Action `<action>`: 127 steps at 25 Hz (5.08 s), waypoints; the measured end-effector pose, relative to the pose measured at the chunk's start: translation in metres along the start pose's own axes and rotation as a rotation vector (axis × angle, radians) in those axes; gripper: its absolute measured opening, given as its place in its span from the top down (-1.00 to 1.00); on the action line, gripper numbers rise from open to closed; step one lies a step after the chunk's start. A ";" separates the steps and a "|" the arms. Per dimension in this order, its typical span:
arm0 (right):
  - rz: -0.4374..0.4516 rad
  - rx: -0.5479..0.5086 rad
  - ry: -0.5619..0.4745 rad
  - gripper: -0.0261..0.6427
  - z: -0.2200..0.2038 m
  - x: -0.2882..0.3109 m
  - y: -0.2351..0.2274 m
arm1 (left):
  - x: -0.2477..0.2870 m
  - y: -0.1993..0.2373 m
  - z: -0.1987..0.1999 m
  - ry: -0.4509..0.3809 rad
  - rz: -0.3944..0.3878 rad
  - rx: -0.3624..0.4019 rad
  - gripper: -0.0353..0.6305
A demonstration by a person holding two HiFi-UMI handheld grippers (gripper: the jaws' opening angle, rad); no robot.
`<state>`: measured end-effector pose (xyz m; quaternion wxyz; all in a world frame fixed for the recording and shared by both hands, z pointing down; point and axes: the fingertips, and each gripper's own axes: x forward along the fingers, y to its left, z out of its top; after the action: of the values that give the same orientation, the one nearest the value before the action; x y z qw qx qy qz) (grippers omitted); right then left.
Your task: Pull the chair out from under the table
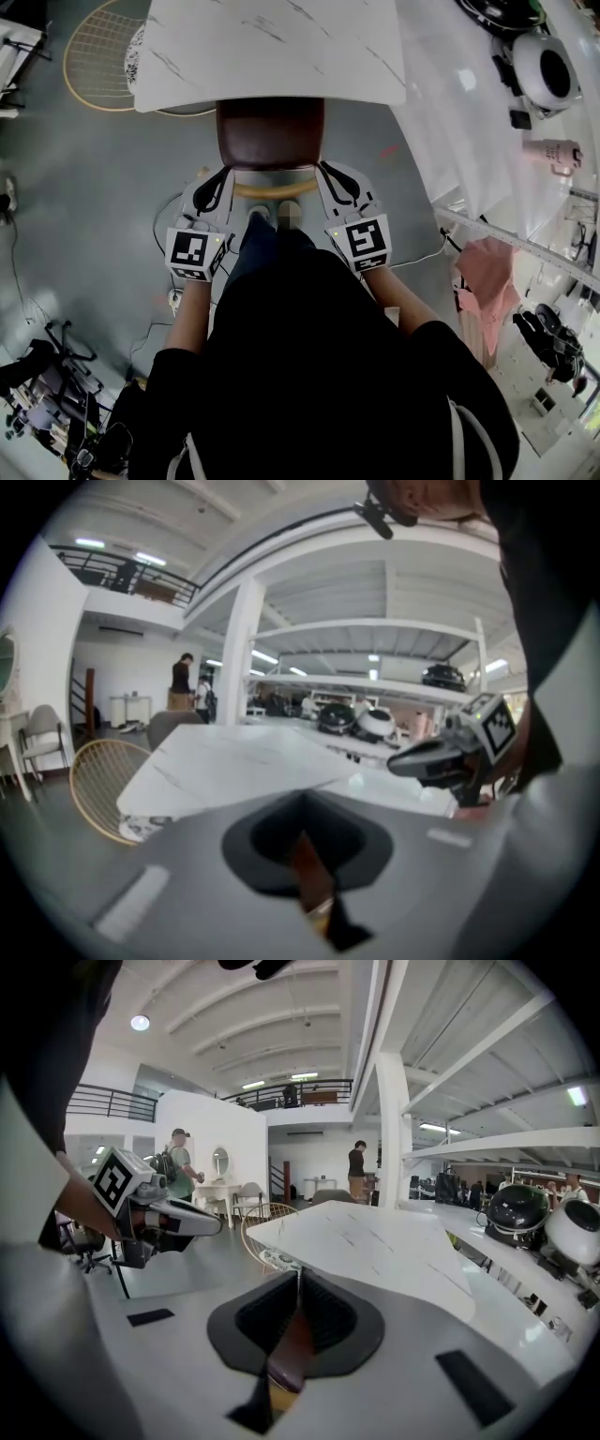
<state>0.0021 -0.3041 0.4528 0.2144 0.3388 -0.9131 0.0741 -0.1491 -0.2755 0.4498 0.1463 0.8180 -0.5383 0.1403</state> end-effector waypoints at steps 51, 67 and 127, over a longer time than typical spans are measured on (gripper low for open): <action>0.388 -1.181 0.859 0.44 -0.261 0.077 0.041 | 0.050 -0.004 -0.281 0.930 -0.554 1.205 0.41; 0.397 -1.211 0.903 0.46 -0.297 0.025 0.093 | -0.007 -0.043 -0.318 0.929 -0.617 1.269 0.43; 0.483 -1.133 0.966 0.47 -0.427 -0.254 0.319 | -0.297 -0.269 -0.449 0.959 -0.790 1.137 0.43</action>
<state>0.1124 0.2074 0.7264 0.7061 -0.1003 -0.6657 -0.2195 -0.0470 0.2506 0.7227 -0.0366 0.7471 0.0608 0.6609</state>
